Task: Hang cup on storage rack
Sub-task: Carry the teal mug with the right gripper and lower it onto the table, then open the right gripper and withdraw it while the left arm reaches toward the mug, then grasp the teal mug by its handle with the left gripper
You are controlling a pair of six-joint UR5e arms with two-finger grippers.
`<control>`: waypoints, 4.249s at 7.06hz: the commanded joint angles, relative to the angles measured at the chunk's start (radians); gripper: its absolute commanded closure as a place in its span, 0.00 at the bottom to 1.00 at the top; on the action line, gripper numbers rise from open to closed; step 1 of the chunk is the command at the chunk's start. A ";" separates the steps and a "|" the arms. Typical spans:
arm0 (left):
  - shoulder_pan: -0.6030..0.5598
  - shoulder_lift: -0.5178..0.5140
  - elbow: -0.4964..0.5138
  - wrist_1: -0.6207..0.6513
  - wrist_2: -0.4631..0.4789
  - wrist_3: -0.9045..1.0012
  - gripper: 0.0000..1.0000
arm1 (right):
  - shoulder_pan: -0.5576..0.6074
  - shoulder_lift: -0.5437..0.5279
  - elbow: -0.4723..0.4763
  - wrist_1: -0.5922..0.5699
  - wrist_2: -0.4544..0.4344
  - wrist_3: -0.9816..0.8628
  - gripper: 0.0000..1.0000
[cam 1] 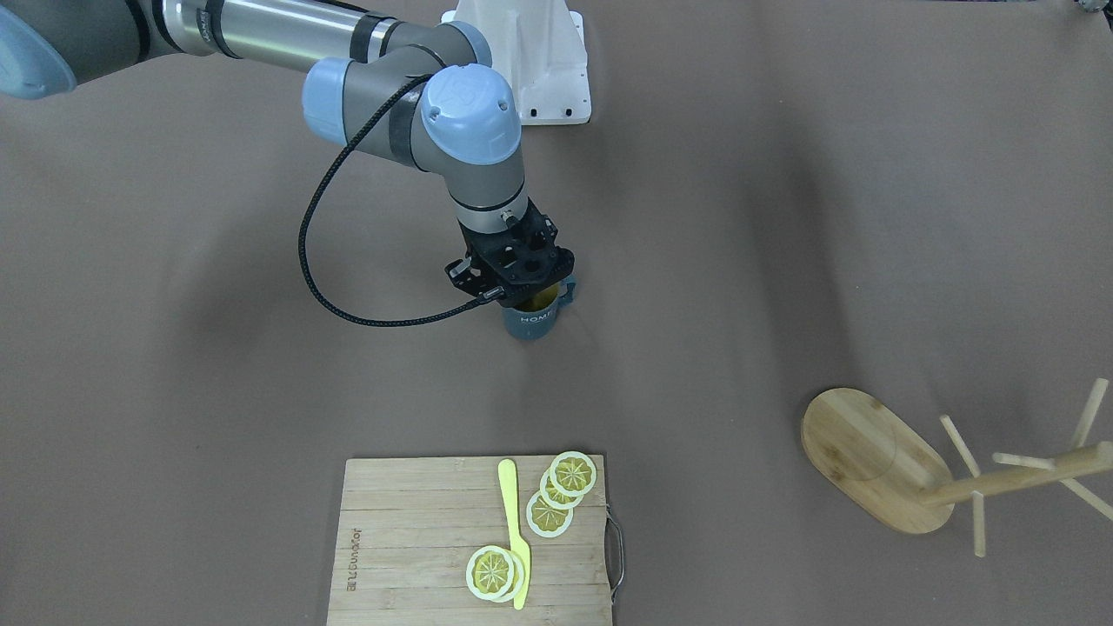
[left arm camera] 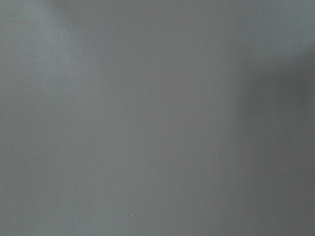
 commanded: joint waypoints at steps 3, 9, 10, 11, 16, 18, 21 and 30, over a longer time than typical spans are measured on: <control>-0.002 0.101 -0.444 0.130 -0.058 -0.103 0.01 | 0.169 -0.049 0.201 -0.166 0.144 0.025 0.01; 0.328 -0.254 -0.470 -0.084 -0.152 -0.298 0.01 | 0.559 -0.396 0.249 -0.315 0.228 -0.210 0.01; 0.390 -0.271 -0.369 -0.271 -0.103 -0.318 0.01 | 0.625 -0.425 0.205 -0.315 0.230 -0.339 0.00; 0.484 -0.282 -0.282 -0.406 -0.025 -0.382 0.01 | 0.650 -0.450 0.177 -0.315 0.228 -0.375 0.00; 0.943 -0.408 0.027 -0.859 0.495 -0.564 0.01 | 0.688 -0.531 0.165 -0.309 0.231 -0.379 0.00; 1.017 -0.425 0.067 -0.914 0.546 -0.570 0.01 | 0.688 -0.530 0.165 -0.310 0.233 -0.376 0.00; 1.082 -0.477 0.092 -0.914 0.546 -0.610 0.01 | 0.688 -0.524 0.166 -0.315 0.240 -0.368 0.00; 1.128 -0.555 0.189 -0.940 0.585 -0.604 0.62 | 0.687 -0.519 0.171 -0.317 0.239 -0.368 0.00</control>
